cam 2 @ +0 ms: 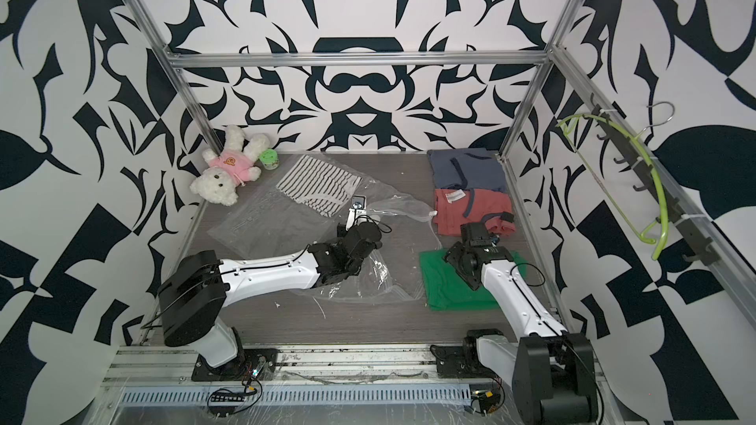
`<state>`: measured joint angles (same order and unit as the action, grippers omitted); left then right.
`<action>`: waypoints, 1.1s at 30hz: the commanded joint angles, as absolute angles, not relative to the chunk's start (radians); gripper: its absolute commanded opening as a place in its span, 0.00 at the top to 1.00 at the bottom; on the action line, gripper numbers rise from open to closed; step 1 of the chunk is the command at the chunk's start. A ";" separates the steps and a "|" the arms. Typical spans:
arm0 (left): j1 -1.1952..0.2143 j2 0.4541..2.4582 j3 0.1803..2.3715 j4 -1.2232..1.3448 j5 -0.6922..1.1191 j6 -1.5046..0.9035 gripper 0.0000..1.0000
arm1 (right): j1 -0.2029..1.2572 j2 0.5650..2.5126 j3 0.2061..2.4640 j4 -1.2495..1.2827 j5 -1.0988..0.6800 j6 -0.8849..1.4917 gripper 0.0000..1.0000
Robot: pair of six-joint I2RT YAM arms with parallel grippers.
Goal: Take the tank top out of the vacuum bag
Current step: Adjust the tank top at the center of the board.
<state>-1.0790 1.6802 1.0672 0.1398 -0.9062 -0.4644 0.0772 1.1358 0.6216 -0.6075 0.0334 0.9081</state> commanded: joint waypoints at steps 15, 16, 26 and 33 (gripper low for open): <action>-1.072 1.648 1.063 0.112 -0.958 -0.495 0.90 | -0.006 1.341 0.602 -0.525 0.001 0.966 0.19; -1.072 1.649 1.063 0.112 -0.958 -0.497 0.90 | -0.018 1.346 0.600 -0.518 -0.008 0.960 0.20; -1.072 1.626 1.049 0.104 -0.976 -0.500 0.88 | -0.103 1.361 0.596 -0.503 -0.028 0.954 0.20; -1.072 1.626 1.045 0.110 -0.979 -0.502 0.88 | -0.180 1.406 0.584 -0.454 -0.083 0.951 0.20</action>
<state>-1.0790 1.6524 1.0557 0.1215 -0.9504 -0.4931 -0.1600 1.3373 0.6292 -0.5076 -0.0872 0.9657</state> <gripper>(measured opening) 0.124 0.796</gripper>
